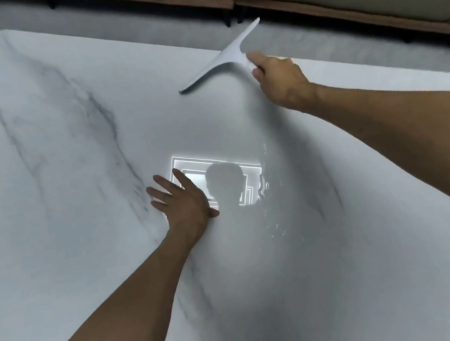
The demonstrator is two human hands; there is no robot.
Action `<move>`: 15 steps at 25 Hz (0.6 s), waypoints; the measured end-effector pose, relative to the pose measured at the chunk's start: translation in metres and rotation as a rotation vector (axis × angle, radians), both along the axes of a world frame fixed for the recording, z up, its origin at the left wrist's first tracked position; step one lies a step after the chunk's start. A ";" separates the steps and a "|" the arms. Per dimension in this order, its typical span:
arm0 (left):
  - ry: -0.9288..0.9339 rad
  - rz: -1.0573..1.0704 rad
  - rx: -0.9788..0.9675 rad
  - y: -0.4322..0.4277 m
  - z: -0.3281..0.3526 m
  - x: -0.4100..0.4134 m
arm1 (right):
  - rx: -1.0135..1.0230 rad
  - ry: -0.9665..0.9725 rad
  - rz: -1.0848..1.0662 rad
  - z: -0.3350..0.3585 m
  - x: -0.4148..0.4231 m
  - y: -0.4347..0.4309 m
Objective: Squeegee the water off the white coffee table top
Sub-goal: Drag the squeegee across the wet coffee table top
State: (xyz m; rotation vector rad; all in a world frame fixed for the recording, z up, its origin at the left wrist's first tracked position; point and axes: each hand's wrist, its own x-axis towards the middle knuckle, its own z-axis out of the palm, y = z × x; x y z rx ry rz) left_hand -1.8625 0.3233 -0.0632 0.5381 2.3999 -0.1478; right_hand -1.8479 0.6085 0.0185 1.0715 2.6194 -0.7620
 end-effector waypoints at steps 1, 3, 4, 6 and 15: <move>0.007 -0.011 0.000 -0.001 -0.001 -0.001 | -0.003 -0.016 0.034 -0.005 -0.001 -0.004; -0.003 -0.019 -0.011 -0.001 0.001 -0.001 | 0.015 -0.051 0.081 -0.006 0.019 -0.013; -0.008 -0.027 -0.020 0.000 0.003 -0.001 | 0.036 -0.072 0.095 -0.004 0.036 -0.017; -0.012 -0.047 -0.023 0.002 0.005 -0.001 | 0.054 -0.110 0.101 0.002 0.083 -0.023; -0.028 -0.014 0.035 0.003 0.004 -0.002 | 0.070 -0.101 -0.037 0.049 0.165 -0.018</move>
